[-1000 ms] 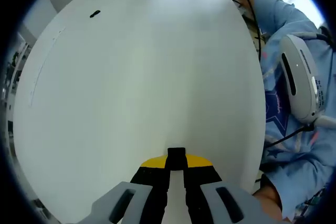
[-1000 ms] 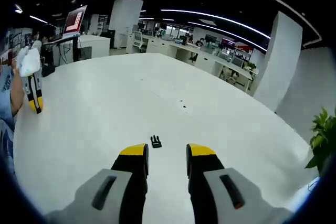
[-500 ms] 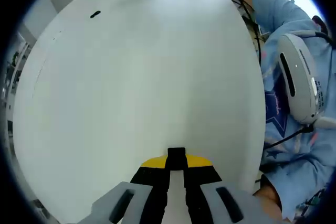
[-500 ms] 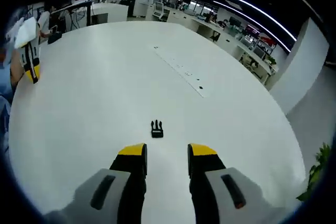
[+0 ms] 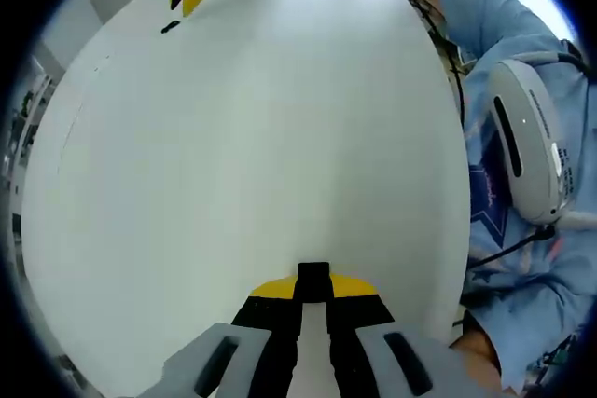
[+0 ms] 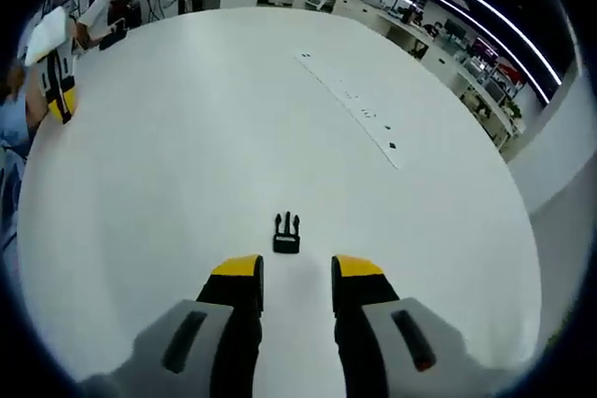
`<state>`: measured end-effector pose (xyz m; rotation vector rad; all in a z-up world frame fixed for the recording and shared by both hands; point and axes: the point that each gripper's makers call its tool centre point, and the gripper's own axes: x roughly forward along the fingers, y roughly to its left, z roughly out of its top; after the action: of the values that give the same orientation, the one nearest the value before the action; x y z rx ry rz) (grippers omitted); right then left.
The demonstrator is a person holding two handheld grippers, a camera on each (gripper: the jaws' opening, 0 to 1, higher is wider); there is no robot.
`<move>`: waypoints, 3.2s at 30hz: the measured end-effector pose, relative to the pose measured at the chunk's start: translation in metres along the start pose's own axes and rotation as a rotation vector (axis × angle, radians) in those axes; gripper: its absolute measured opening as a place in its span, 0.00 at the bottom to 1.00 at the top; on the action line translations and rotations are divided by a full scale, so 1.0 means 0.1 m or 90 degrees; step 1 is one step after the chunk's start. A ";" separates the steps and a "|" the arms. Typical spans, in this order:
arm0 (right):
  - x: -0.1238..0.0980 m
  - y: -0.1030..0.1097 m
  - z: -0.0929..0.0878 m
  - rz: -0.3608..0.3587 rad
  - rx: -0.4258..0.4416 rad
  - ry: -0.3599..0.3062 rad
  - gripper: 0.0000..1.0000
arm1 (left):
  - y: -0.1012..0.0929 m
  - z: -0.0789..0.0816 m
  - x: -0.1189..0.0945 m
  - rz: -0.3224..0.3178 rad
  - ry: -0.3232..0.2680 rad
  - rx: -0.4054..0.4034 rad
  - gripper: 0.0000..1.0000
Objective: Snap the two parts of the plastic buckle together until the buckle closes and remains connected.
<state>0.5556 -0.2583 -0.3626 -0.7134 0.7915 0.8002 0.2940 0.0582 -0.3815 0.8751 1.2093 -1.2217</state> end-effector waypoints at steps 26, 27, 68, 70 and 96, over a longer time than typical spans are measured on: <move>0.22 0.09 0.06 0.126 0.065 -0.020 0.26 | 0.04 -0.02 0.00 -0.002 -0.011 -0.003 0.09; 0.22 0.08 0.06 0.126 0.065 -0.021 0.26 | 0.04 -0.02 0.00 -0.003 -0.012 -0.003 0.09; 0.13 0.24 -0.03 0.110 0.073 0.038 0.12 | -0.04 0.03 0.03 -0.004 -0.029 -0.004 0.09; 0.11 0.28 -0.05 0.111 0.068 0.041 0.12 | -0.05 0.04 0.03 -0.004 -0.029 -0.005 0.09; -0.02 0.64 -0.08 0.139 0.014 0.048 0.12 | 0.01 0.00 0.01 -0.003 -0.020 -0.012 0.09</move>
<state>0.4988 -0.2333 -0.3807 -0.6472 0.9554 0.9636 0.2945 0.0581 -0.3823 0.8370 1.1958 -1.2219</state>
